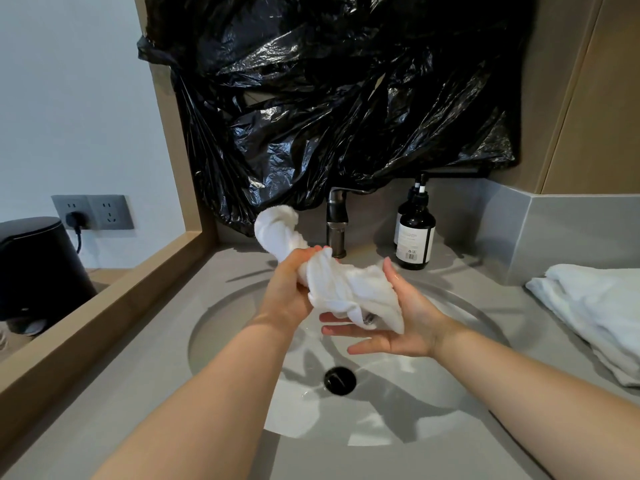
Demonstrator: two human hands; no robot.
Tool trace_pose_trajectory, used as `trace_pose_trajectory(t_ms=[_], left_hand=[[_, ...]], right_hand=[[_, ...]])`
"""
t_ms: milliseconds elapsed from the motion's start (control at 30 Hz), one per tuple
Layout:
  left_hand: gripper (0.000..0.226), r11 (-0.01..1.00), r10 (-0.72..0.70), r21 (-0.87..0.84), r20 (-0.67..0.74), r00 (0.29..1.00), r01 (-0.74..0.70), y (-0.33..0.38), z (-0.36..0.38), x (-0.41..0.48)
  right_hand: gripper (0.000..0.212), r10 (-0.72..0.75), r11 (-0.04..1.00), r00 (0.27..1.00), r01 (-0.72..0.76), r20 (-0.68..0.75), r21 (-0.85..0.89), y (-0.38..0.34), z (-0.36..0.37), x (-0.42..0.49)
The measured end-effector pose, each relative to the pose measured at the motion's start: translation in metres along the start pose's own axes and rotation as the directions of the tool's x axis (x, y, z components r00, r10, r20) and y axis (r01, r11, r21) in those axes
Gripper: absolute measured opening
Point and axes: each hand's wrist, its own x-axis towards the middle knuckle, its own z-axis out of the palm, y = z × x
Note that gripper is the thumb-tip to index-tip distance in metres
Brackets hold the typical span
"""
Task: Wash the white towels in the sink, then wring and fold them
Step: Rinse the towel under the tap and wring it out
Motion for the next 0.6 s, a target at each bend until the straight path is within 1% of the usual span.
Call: trace_pose_trajectory(t_ms=[67,100,133,200,267,300,333,400,467,500,533,600], left_hand=[[0.006,0.998,-0.019,0.057,0.037,0.999,0.017,-0.001,0.001,0.000],[0.014,0.995,-0.030,0.096,0.053,0.998,0.025,0.000,0.002,-0.002],[0.027,0.990,-0.046,0.138,0.078,0.996,0.035,0.000,0.002,-0.002],[0.047,0.977,-0.064,0.208,0.100,0.993,0.042,0.000,-0.001,0.002],[0.053,0.969,-0.043,0.246,0.087,0.995,0.021,-0.001,-0.004,0.005],[0.053,0.964,-0.039,0.265,0.071,0.997,0.019,-0.001,-0.004,0.005],[0.050,0.958,-0.029,0.286,0.045,0.999,0.015,-0.002,-0.003,0.004],[0.039,0.949,0.008,0.314,-0.040,0.999,0.005,-0.005,-0.002,0.004],[0.026,0.953,0.033,0.303,-0.120,0.992,0.005,-0.009,0.001,0.004],[0.025,0.958,0.036,0.287,-0.149,0.988,0.008,-0.010,0.003,0.004],[0.027,0.962,0.042,0.274,-0.178,0.983,0.009,-0.012,0.005,0.005],[0.030,0.964,0.059,0.266,-0.239,0.969,0.007,-0.015,0.008,0.007]], right_hand=[[0.087,0.014,1.000,0.993,-0.014,0.121,0.002,0.000,0.001,-0.002],[0.088,0.020,0.999,0.988,-0.014,0.152,-0.040,0.002,0.001,-0.002],[0.090,0.024,0.994,0.987,-0.008,0.157,-0.106,0.004,0.001,-0.001],[0.095,0.040,0.972,0.989,-0.006,0.139,-0.235,0.008,0.001,0.002],[0.092,0.035,0.958,0.996,-0.010,0.084,-0.285,0.010,0.008,0.005],[0.086,0.024,0.946,0.999,-0.016,0.023,-0.322,0.011,0.012,0.006],[0.076,0.005,0.916,0.999,-0.026,-0.053,-0.401,0.012,0.015,0.007],[0.052,-0.057,0.784,0.977,-0.083,-0.204,-0.615,0.014,0.028,0.009],[0.044,-0.181,0.625,0.922,-0.161,-0.342,-0.764,0.018,0.037,0.013],[0.041,-0.255,0.561,0.884,-0.195,-0.392,-0.804,0.020,0.039,0.016],[0.037,-0.324,0.513,0.849,-0.214,-0.418,-0.831,0.022,0.040,0.018],[0.030,-0.431,0.448,0.799,-0.214,-0.419,-0.868,0.026,0.038,0.022]])
